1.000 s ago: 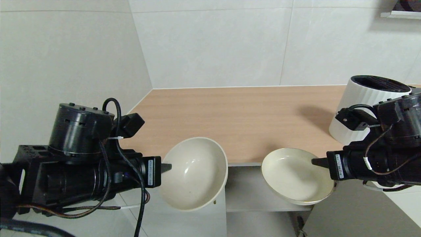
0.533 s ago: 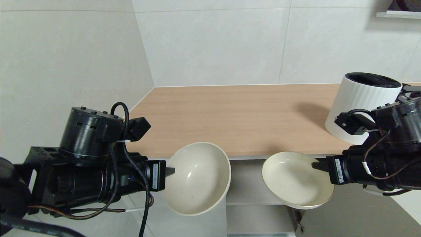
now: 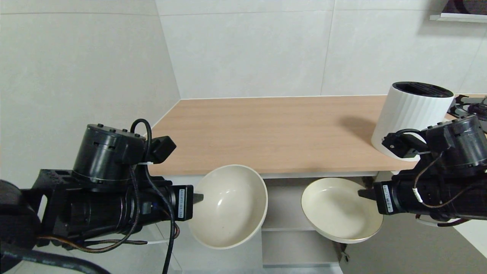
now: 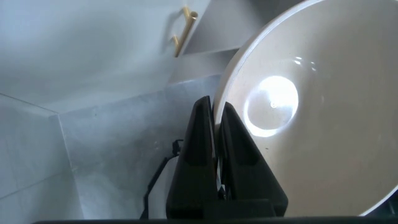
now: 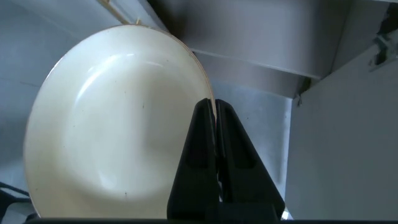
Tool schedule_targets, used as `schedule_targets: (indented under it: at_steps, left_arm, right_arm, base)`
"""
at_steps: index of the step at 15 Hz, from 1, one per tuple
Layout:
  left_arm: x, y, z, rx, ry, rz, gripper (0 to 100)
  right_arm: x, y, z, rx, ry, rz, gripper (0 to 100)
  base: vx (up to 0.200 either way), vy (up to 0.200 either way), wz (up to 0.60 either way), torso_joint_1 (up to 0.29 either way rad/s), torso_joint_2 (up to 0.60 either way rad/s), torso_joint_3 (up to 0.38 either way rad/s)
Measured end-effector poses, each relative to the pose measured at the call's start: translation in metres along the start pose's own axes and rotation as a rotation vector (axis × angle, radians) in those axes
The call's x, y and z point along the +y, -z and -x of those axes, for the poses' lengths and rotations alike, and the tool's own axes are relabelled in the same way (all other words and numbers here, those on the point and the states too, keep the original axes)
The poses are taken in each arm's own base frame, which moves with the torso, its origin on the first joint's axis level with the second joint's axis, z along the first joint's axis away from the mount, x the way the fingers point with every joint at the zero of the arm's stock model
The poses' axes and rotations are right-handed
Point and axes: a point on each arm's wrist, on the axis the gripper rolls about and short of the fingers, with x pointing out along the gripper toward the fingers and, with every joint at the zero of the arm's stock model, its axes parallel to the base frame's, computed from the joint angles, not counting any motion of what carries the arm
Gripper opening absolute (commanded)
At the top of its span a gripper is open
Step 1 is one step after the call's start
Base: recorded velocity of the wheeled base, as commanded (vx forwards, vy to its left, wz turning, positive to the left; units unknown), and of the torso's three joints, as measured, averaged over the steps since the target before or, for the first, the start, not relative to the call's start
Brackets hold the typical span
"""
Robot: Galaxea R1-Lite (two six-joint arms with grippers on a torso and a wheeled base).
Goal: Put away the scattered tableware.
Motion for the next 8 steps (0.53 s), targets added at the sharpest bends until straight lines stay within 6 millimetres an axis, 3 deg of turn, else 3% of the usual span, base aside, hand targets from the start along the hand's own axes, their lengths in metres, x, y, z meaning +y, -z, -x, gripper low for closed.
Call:
schedule_targets:
  at_steps: [4, 8]
  left_arm:
    - [0.0, 0.001, -0.002, 0.007, -0.002, -0.001, 0]
    - [0.0, 0.002, -0.004, 0.014, -0.006, -0.003, 0]
  right_arm:
    - [-0.001, -0.001, -0.006, -0.002, 0.006, -0.001, 0]
    - [-0.001, 0.001, -0.012, 0.016, 0.015, -0.001, 0]
  base:
    - [0.0, 0.0, 0.0, 0.0, 0.0, 0.0]
    - [0.0, 0.0, 0.0, -0.143, 0.35, 0.2]
